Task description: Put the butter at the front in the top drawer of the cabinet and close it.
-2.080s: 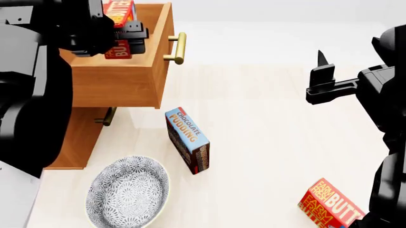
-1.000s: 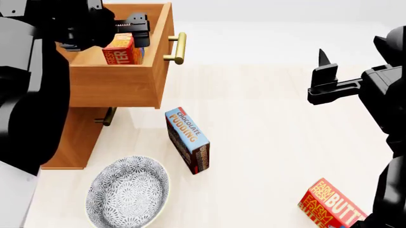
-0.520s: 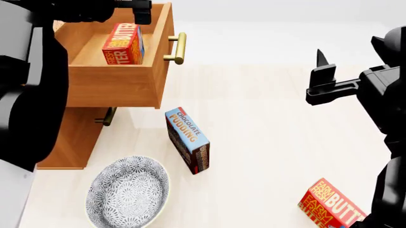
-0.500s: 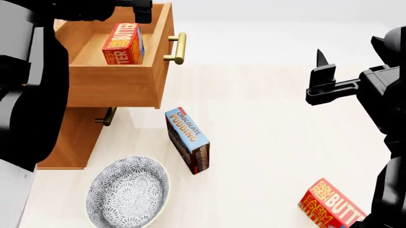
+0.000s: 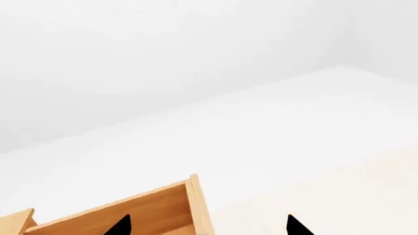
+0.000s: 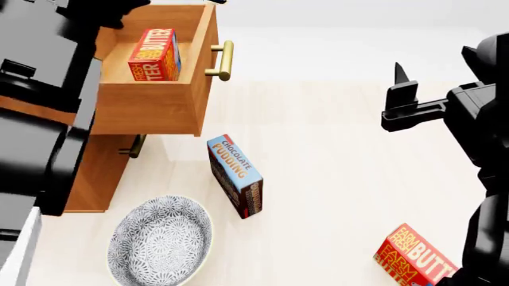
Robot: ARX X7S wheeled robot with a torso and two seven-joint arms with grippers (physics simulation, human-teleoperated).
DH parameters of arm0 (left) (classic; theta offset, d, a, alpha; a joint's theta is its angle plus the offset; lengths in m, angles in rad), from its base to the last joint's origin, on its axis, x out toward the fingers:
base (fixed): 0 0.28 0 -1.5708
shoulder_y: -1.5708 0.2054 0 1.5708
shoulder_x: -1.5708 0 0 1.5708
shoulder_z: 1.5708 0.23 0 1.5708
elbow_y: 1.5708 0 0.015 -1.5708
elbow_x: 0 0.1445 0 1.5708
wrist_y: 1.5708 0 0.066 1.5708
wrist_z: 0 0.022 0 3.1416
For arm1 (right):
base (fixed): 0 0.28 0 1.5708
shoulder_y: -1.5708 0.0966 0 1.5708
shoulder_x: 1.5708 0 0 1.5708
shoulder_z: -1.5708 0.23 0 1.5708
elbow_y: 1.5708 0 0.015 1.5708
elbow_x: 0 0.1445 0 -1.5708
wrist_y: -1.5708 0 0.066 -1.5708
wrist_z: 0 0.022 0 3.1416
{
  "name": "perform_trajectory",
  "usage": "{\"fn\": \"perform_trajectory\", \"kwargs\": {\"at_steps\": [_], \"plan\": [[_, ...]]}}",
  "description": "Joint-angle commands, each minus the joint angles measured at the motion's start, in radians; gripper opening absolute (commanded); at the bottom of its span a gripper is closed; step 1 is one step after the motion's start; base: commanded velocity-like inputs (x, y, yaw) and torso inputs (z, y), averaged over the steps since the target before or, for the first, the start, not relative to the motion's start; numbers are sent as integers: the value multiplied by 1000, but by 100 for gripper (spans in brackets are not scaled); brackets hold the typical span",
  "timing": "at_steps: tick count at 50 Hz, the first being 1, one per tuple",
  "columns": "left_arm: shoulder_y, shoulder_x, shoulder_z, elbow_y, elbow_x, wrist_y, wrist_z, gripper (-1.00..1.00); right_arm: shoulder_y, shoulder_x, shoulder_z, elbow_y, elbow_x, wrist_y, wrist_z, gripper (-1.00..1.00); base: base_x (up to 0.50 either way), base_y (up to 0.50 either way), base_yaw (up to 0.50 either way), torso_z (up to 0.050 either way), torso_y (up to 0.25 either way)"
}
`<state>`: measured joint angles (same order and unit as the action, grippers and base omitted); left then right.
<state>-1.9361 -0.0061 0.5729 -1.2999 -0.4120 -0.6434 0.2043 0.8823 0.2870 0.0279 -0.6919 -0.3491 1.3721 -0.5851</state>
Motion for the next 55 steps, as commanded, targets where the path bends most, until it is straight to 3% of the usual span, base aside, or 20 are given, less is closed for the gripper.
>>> {"fn": "perform_trajectory", "kwargs": {"at_steps": [1,6,15,25,37,55], "plan": [[-9,6,516,59,-565,106,32,100,-1,4,1,-5,-1,3,-1,100,0,0,0,0,0],[-16,4,606,133,-688,74,53,100,0,4,2,-8,0,4,-2,100,0,0,0,0,0],[78,-169,545,634,-853,-126,-161,100,-1,7,6,-16,-1,10,-4,100,0,0,0,0,0],[138,-240,504,874,-1000,-254,-299,100,-3,8,10,-27,-1,16,-7,100,0,0,0,0,0],[174,-258,488,949,-1109,-336,-385,100,-5,12,16,-41,-4,27,-11,100,0,0,0,0,0],[229,-217,543,892,-1057,-310,-304,100,-8,15,23,-68,-4,40,-20,100,0,0,0,0,0]]}}
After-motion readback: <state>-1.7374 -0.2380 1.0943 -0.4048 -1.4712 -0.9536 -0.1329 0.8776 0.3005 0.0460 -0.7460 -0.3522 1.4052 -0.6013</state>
